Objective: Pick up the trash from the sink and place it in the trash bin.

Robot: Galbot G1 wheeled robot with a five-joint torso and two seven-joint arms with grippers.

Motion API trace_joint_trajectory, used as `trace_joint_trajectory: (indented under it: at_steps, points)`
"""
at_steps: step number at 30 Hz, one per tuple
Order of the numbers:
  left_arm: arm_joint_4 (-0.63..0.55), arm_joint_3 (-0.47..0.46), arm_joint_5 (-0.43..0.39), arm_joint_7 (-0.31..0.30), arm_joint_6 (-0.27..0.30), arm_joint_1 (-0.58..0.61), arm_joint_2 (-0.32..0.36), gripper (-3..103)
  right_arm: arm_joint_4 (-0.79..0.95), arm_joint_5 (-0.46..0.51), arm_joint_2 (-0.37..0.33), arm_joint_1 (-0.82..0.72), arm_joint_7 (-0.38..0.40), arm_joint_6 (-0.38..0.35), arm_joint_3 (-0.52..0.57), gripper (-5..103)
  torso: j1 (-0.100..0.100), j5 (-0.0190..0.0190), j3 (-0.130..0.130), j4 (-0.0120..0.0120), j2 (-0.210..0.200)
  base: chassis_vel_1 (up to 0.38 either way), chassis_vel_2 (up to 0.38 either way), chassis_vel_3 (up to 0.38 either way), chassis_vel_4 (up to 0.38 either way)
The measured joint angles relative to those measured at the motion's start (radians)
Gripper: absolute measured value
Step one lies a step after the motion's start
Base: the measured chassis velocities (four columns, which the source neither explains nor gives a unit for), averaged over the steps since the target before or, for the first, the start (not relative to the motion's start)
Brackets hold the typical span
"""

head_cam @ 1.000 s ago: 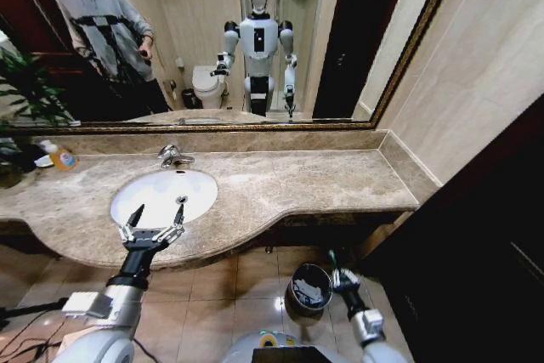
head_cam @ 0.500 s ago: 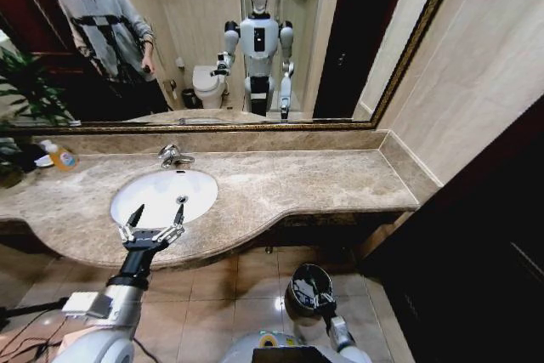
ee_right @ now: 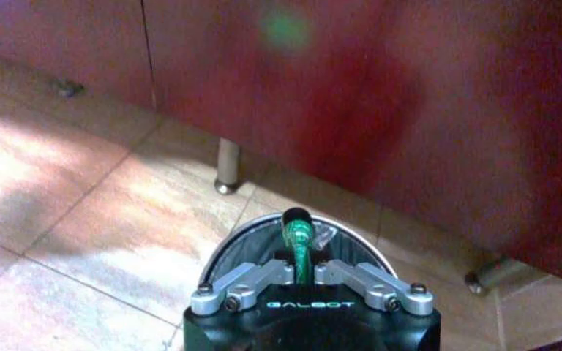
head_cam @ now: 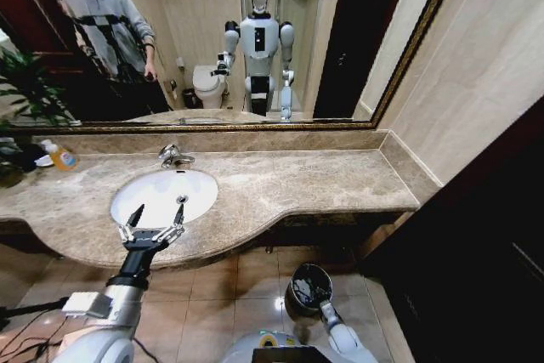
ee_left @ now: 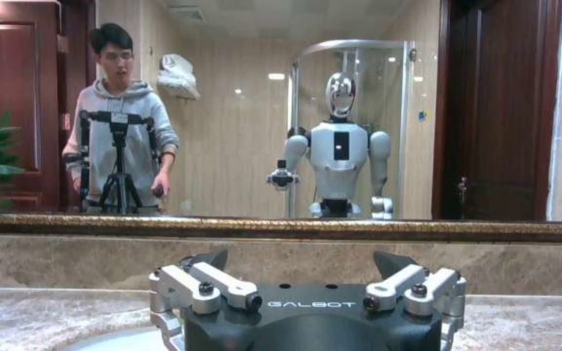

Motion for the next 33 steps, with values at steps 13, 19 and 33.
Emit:
trace_joint_trajectory:
  at_steps: [13,19,33]
  points:
    - [0.000,0.000,0.000,0.000,0.000,0.000,0.000,100,-0.104,0.007,0.007,0.065,0.022,-0.004,0.014,25,0.000,-0.0001,0.000,0.0000,0.000,0.000,0.000,0.000,0.000]
    - [0.000,0.000,0.000,0.000,0.000,0.000,0.000,100,-0.101,0.010,0.002,0.061,0.027,-0.007,0.015,47,0.000,0.0000,0.000,0.0000,0.000,0.000,0.000,0.000,0.000]
    - [0.000,0.000,0.000,0.000,0.000,0.000,0.000,100,-0.085,0.006,-0.001,0.039,0.039,0.002,0.014,99,0.000,0.0000,0.000,0.0000,0.000,0.000,0.000,0.000,0.000]
